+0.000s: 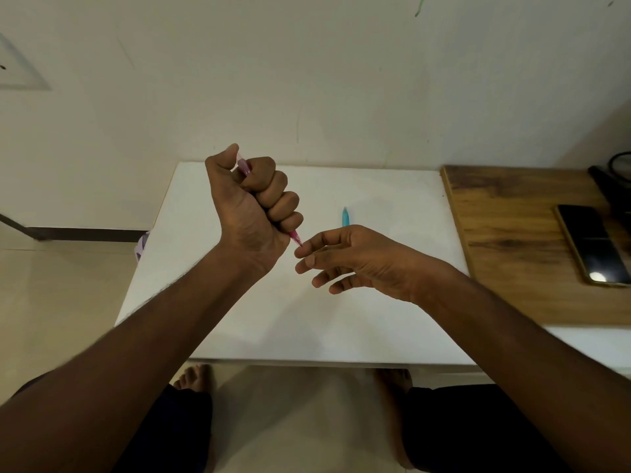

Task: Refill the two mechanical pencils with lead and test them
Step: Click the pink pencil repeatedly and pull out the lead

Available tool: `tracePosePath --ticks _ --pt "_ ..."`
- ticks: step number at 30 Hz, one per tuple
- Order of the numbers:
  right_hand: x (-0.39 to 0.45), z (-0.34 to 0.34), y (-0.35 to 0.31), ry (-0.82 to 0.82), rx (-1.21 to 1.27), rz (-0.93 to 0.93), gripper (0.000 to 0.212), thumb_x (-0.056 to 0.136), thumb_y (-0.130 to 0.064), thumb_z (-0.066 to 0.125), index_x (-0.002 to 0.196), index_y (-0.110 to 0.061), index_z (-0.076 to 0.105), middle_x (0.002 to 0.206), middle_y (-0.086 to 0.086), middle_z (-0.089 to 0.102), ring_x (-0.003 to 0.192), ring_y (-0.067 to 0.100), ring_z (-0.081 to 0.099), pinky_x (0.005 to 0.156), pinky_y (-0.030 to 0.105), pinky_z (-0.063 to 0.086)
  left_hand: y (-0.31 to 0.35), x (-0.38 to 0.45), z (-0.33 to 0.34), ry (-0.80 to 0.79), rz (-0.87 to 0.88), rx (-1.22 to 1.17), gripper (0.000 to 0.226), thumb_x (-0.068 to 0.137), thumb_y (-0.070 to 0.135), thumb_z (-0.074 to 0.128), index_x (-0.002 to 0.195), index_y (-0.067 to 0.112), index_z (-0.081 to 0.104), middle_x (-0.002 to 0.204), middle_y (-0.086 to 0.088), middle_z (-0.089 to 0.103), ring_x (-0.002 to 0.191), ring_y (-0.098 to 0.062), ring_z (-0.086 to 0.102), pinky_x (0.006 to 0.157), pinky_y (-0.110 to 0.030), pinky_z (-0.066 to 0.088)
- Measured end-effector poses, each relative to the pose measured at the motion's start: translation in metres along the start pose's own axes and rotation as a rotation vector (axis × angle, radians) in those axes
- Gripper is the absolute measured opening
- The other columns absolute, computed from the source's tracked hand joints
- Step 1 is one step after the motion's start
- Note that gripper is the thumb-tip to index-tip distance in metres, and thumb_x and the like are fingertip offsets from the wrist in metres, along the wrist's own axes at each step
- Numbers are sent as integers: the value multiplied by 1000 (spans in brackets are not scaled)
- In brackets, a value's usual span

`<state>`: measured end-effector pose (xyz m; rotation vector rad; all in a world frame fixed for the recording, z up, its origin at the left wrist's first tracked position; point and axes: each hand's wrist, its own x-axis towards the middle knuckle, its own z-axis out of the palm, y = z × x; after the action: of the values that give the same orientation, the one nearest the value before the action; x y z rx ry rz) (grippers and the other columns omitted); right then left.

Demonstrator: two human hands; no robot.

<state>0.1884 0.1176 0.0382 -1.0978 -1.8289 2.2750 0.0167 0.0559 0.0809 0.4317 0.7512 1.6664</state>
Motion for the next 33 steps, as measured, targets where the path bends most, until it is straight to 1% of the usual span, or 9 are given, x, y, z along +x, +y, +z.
tracePosePath --ticks 3,6,9,13,18,23,28,31,33 --pt "0 -1 0 -18 47 -12 14 95 -27 77 107 -32 82 117 -2 80 97 18 78 88 35 63 -1 -1 1 3 3 35 52 103 49 20 58 25 15 54 7 6 49 -14 0 50 -20 6" --pt "1 -3 1 -33 76 -20 17 95 -24 77 111 -30 82 119 0 79 98 18 78 84 33 62 1 -1 4 4 14 60 51 103 47 19 57 25 16 54 7 6 48 -13 1 50 -19 7" --pt "1 -4 2 -38 94 -15 20 94 -25 78 113 -30 81 120 0 79 98 17 78 85 34 62 1 -3 3 -17 22 56 51 103 48 18 58 24 15 54 7 6 49 -14 1 51 -20 5" --pt "1 -5 3 -54 125 -5 23 93 -25 79 116 -28 81 121 0 78 100 17 78 85 33 61 0 -5 4 -70 54 121 51 103 46 16 57 24 17 53 7 7 47 -13 1 50 -19 7" --pt "2 -5 2 -53 145 19 27 88 -32 82 115 -30 81 121 0 79 99 18 78 84 34 61 -1 -6 4 -94 88 176 50 102 45 16 56 24 18 53 7 8 48 -13 2 49 -20 7" --pt "2 -5 3 -53 136 36 29 86 -35 83 115 -30 81 121 -2 78 101 18 78 85 35 62 -2 -6 5 -100 108 216 47 95 46 24 55 23 19 51 7 10 47 -12 3 48 -18 9" --pt "1 -5 3 -44 129 46 33 83 -37 85 115 -32 81 121 -2 79 100 17 78 84 34 61 -3 -6 4 -106 115 208 47 95 48 24 55 24 19 51 7 9 47 -12 2 47 -17 11" --pt "2 -6 3 -48 132 41 33 83 -37 85 115 -31 81 122 -2 78 100 17 78 83 33 61 -4 -6 5 -105 111 228 46 94 47 25 54 24 19 51 7 10 46 -12 3 47 -16 12" --pt "3 -5 3 -50 130 40 32 85 -37 85 116 -31 81 122 -2 78 100 18 78 84 34 62 -4 -6 5 -104 112 238 46 94 46 24 54 24 19 51 7 10 46 -12 3 47 -17 10"
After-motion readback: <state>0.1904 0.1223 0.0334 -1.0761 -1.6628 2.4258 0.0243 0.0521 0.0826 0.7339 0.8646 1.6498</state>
